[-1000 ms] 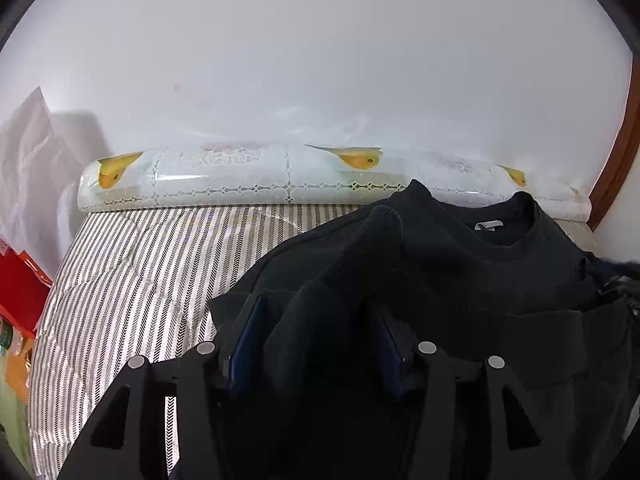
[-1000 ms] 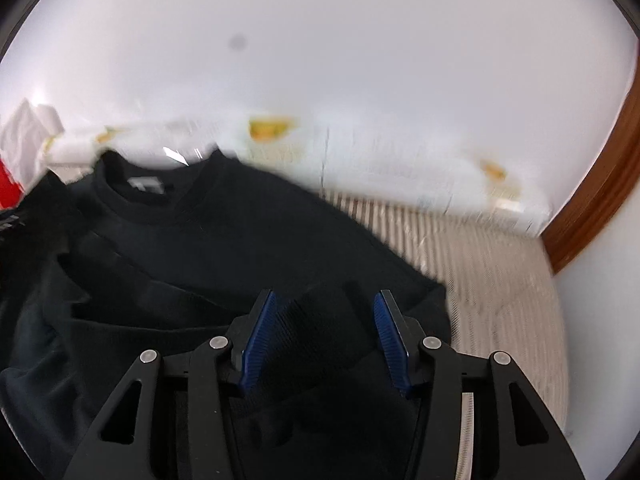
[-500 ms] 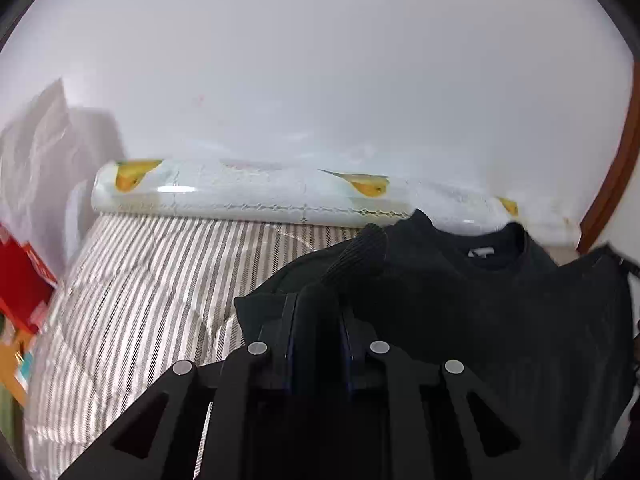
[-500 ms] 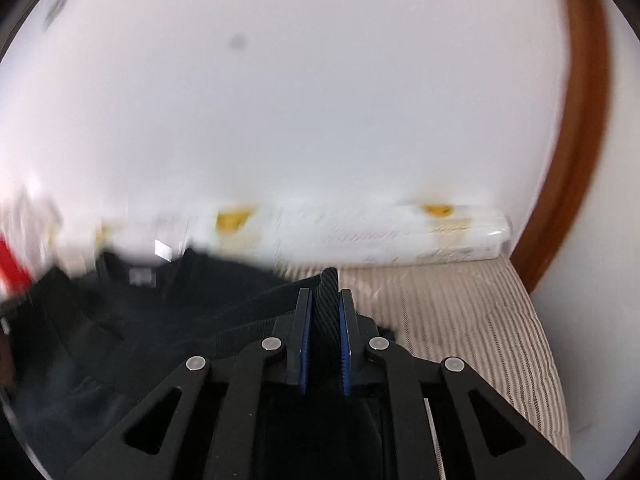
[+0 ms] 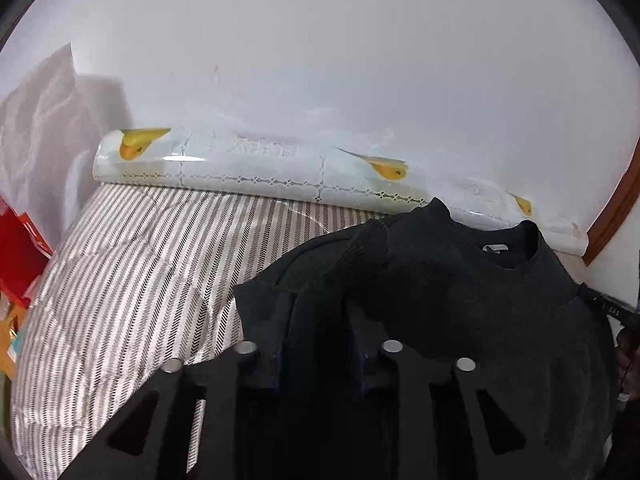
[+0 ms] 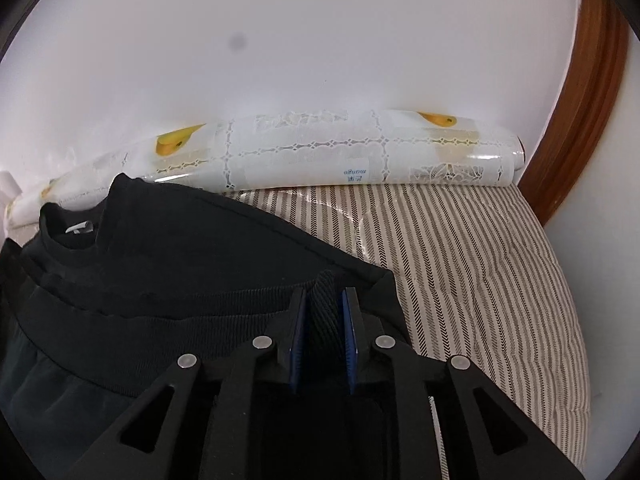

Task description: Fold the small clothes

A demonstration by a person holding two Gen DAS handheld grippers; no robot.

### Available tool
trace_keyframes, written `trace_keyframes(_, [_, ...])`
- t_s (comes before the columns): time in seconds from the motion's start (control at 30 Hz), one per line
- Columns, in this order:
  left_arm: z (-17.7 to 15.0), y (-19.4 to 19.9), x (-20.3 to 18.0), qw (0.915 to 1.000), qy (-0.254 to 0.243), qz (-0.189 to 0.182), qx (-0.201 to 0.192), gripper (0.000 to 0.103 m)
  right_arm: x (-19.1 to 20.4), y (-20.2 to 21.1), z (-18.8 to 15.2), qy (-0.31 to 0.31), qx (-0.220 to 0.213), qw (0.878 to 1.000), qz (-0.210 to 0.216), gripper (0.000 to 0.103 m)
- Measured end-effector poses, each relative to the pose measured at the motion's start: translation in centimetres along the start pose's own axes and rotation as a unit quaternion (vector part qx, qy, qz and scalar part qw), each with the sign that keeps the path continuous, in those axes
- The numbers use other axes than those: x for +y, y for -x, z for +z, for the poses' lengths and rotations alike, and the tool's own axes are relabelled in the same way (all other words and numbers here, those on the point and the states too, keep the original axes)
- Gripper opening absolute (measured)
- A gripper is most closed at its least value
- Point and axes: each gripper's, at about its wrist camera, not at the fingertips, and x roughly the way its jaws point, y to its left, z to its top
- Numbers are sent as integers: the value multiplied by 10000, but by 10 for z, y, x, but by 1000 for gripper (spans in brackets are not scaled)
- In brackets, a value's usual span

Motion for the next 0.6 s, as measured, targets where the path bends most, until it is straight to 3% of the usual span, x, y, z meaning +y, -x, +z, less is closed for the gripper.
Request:
trace_keyframes(0.1, [0,5,0,9999,-33,108,58,43,1,17,-3,28,-213,9997,-119,27])
trace_keyframes(0.2, [-3,14,7,9999,56,99,108,43,9,46,-6,-27,-472,9987,-214,31])
trace_keyframes(0.47, [-22,71,37,9992,360,157,109,45,70,113,-28,410,-679,9965,269,47])
trace_keyframes(0.53, [-31,90,46,9990,397,211,56,60,92,127,-40,496,-700,9955,396,50])
trace_keyframes(0.57, [-36,101,50,9988,417,248,-13,73,103,134,-46,536,-680,9952,461,50])
trace_keyframes(0.6, [-42,114,55,9987,422,274,-119,74,112,137,-51,573,-655,9948,523,51])
